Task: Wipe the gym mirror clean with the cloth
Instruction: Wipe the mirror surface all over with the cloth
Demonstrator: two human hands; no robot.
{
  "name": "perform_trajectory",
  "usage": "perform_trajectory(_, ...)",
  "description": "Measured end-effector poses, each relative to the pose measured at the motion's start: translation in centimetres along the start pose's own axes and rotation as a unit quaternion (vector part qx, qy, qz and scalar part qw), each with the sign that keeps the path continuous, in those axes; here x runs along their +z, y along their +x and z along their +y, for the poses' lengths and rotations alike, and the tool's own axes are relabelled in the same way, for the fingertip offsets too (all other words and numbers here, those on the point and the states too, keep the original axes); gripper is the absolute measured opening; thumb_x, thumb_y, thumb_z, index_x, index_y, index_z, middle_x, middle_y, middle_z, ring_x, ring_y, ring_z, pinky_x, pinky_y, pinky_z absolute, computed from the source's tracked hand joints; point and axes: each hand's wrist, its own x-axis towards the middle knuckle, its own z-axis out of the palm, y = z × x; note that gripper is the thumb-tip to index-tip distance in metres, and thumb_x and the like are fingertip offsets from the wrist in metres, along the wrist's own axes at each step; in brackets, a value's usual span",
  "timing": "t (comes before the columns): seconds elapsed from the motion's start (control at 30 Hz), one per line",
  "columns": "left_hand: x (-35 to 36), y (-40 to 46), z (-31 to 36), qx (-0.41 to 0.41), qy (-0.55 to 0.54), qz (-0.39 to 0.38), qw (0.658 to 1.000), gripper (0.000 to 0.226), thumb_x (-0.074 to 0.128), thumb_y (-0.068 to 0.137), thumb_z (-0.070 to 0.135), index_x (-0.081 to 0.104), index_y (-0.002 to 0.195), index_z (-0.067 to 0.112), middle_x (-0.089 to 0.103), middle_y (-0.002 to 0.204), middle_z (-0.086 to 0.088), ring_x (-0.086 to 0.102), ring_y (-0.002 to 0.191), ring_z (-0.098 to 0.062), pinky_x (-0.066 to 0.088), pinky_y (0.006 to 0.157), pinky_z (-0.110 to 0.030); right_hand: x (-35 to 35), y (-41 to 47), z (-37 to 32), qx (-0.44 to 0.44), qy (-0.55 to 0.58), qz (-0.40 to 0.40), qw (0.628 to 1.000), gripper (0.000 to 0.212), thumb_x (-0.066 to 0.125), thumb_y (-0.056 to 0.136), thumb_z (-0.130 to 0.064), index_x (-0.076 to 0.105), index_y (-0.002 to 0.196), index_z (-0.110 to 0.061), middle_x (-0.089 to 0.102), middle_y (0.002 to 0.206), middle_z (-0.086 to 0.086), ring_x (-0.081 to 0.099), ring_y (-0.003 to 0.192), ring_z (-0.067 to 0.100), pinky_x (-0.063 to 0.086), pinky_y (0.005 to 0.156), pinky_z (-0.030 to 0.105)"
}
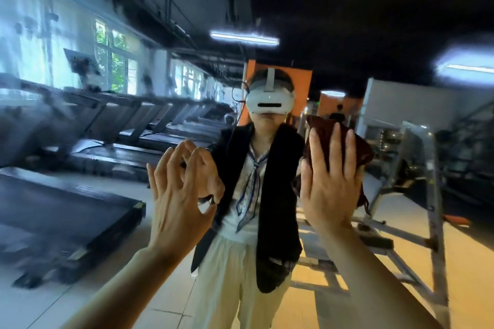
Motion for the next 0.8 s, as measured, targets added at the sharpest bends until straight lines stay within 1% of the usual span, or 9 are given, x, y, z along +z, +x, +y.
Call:
perform_trajectory(0.1,0.3,-1.3,1.0,-0.008,0.012,-0.022,1.0,0.107,0.093,0.058,0.024,0.037,0.149,0.016,0.026,0.155,-0.017,0.018,0.143,-0.041,0.024,0.109,-0.074,0.6,-1.1,-3.6,0.016,0.036,-0.011,0.999,0.055,0.035,0.107,-0.033,0.023,0.159,-0.021,0.016,0.166,0.012,0.007,0.154,0.033,0.015,0.12,0.057)
perform_trajectory(0.27,-0.6,-4.5,0.8,-0.039,0.064,-0.088,0.993,0.102,0.094,0.059,0.03,0.046,0.148,0.018,0.024,0.159,-0.019,0.013,0.147,-0.042,0.013,0.114,-0.072,1.3,-5.9,-5.2,-0.317,0.012,-0.129,0.94,0.084,0.062,0.086,-0.024,0.022,0.159,-0.022,0.014,0.167,0.009,0.009,0.155,0.029,0.007,0.121,0.054)
perform_trajectory(0.33,-1.4,-5.1,-0.5,-0.053,0.092,-0.106,0.989,0.099,0.095,0.058,0.029,0.05,0.145,0.019,0.024,0.16,-0.019,0.012,0.148,-0.042,0.011,0.115,-0.071,1.1,-5.2,-4.2,-0.258,0.026,-0.099,0.961,0.071,0.054,0.093,-0.024,0.025,0.158,-0.023,0.02,0.165,0.009,0.01,0.155,0.028,0.013,0.12,0.056)
perform_trajectory(0.4,-2.1,-5.1,-1.8,-0.075,0.106,-0.108,0.986,0.098,0.095,0.058,0.026,0.051,0.145,0.018,0.023,0.16,-0.019,0.012,0.148,-0.043,0.012,0.116,-0.071,0.9,-3.2,-3.8,-0.083,0.051,-0.038,0.994,0.057,0.044,0.104,-0.023,0.026,0.158,-0.023,0.024,0.164,0.011,0.012,0.154,0.03,0.022,0.118,0.061)
perform_trajectory(0.5,-2.4,-4.6,-3.3,-0.095,0.097,-0.103,0.985,0.102,0.094,0.058,0.022,0.046,0.147,0.014,0.024,0.159,-0.018,0.014,0.146,-0.042,0.018,0.114,-0.07,1.2,-0.8,-5.3,0.07,0.07,0.02,0.995,0.051,0.037,0.109,-0.025,0.028,0.159,-0.02,0.023,0.164,0.015,0.016,0.152,0.036,0.024,0.117,0.062)
perform_trajectory(0.57,-2.3,-4.4,-4.1,-0.093,0.077,-0.095,0.988,0.105,0.094,0.056,0.019,0.042,0.147,0.016,0.024,0.158,-0.015,0.016,0.145,-0.04,0.023,0.112,-0.07,1.8,-1.8,-7.7,0.012,0.064,0.016,0.998,0.053,0.035,0.108,-0.024,0.024,0.159,-0.02,0.021,0.164,0.016,0.013,0.153,0.035,0.029,0.114,0.065)
perform_trajectory(0.63,-2.1,-4.6,-5.1,-0.084,0.046,-0.083,0.992,0.111,0.093,0.056,0.015,0.032,0.149,0.022,0.023,0.157,-0.012,0.016,0.144,-0.039,0.026,0.11,-0.071,2.8,-5.3,-10.0,-0.139,0.04,-0.045,0.988,0.07,0.049,0.097,-0.025,0.018,0.159,-0.02,0.014,0.165,0.014,0.005,0.154,0.032,0.029,0.111,0.063)
perform_trajectory(0.7,-2.3,-4.7,-6.2,-0.058,0.034,-0.079,0.995,0.115,0.092,0.058,0.017,0.024,0.15,0.027,0.022,0.156,-0.011,0.018,0.144,-0.042,0.026,0.11,-0.072,3.7,-9.0,-11.4,-0.304,0.018,-0.102,0.947,0.081,0.063,0.087,-0.024,0.025,0.159,-0.021,0.014,0.166,0.011,0.002,0.155,0.03,0.018,0.118,0.058)
perform_trajectory(0.8,-3.1,-3.6,-8.5,-0.021,0.03,-0.066,0.997,0.114,0.092,0.06,0.023,0.024,0.152,0.026,0.023,0.155,-0.007,0.019,0.144,-0.041,0.023,0.11,-0.074,4.1,-7.4,-12.2,-0.348,0.006,-0.099,0.932,0.072,0.061,0.091,-0.023,0.032,0.157,-0.023,0.022,0.164,0.008,0.013,0.154,0.027,0.019,0.118,0.053)
